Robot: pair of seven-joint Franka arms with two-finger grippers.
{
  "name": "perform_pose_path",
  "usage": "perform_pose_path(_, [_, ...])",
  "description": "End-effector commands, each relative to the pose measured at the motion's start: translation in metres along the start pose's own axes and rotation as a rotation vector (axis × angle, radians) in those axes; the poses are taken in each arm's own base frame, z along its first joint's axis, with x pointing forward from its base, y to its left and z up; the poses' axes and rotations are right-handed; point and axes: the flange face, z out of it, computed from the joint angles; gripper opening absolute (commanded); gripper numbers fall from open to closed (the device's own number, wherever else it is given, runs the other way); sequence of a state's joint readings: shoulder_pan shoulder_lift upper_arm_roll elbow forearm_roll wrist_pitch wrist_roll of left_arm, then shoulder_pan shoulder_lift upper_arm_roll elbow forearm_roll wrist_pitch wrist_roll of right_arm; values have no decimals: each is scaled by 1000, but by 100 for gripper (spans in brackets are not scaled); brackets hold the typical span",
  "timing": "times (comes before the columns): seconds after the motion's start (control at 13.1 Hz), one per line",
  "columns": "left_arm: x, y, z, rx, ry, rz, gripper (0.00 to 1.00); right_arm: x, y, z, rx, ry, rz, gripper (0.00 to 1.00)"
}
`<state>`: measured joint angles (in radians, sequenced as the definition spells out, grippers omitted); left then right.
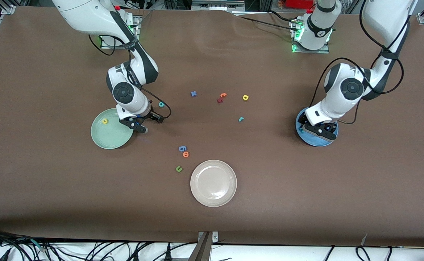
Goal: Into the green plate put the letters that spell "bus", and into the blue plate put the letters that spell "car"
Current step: 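Grasp the yellow s with the right gripper while the left gripper returns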
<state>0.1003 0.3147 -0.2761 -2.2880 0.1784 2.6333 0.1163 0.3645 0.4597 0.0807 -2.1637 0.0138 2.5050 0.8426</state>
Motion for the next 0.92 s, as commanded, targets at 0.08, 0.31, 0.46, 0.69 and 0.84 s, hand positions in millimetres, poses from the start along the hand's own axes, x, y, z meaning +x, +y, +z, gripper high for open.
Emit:
perform_pose_path(0.08, [25, 79, -14, -44, 37, -48, 100, 1, 2, 7, 13, 14, -22, 60])
perform_pose_path(0.31, [36, 156, -12, -66, 36, -87, 100, 0, 2, 7, 14, 13, -22, 31])
perform_pose_path(0.46, [34, 187, -14, -71, 34, -90, 100, 0, 2, 7, 12, 13, -24, 17])
perform_pose_path(0.69, [17, 247, -1, -69, -27, -145, 100, 0, 3, 7, 7, 9, -21, 8])
perform_pose_path(0.84, [11, 257, 2, -66, -38, -154, 100, 4, 1, -6, 21, 23, -29, 8])
